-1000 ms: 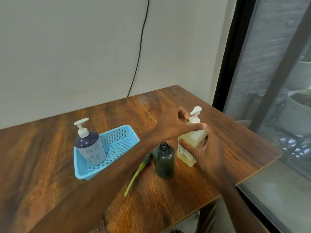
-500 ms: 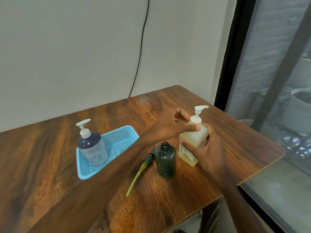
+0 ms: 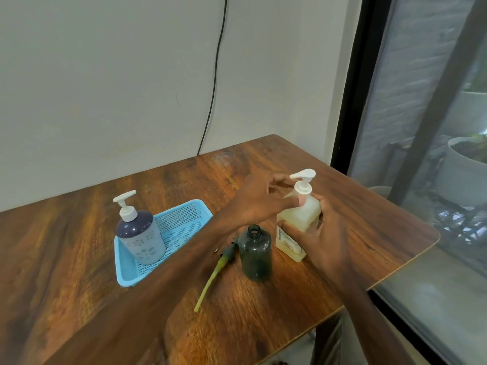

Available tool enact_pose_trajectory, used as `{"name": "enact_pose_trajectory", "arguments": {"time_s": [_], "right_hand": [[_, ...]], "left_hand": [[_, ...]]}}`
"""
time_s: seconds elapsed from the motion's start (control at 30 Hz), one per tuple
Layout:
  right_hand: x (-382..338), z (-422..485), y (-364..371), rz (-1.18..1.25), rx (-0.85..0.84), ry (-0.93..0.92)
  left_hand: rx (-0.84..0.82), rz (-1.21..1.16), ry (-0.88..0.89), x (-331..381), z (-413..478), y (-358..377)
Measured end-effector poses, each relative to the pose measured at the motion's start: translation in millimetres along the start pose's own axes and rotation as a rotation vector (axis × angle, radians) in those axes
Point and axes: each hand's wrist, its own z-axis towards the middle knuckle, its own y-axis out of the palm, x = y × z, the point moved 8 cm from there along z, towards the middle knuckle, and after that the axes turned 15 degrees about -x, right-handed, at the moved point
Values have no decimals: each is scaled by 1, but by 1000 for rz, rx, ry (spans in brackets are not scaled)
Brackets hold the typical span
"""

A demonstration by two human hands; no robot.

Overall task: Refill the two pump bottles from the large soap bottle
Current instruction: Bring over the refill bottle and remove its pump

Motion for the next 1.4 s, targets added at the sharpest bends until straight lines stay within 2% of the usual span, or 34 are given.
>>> {"name": "enact_pose_trajectory", "arguments": {"time_s": [0.17,0.33,0.57,0.73,0.9,0.97,1.07,1.1,1.2,1.33,1.4], "right_hand": [[2,-1,1,9,-6,-4],[-2,-2,0,21,2,-16],[4,1,1,-30,3,22],[1,0,0,-49,7,10],[3,0,1,-33,0,12],[2,0,1,-26,0,11],[2,-1,0,-34,7,13],[2,-1,0,-38,5,19],[1,0,0,-32,3,13],[1,0,0,-37,7,13],[0,0,0,-32,4,10]], "left_hand": [[18,31,-21,5,12,9],[141,109,-22,1,15,12],[-8,92,60,9,9,1],[164,19,135,29,3,-24],[234,-39,216,51,0,-41],[182,6,192,47,4,-37],[-18,115,130,30,11,-13],[-18,114,119,27,11,-10],[125,56,137,26,8,-20],[-17,121,106,27,13,-9],[91,75,137,33,10,-19]]}}
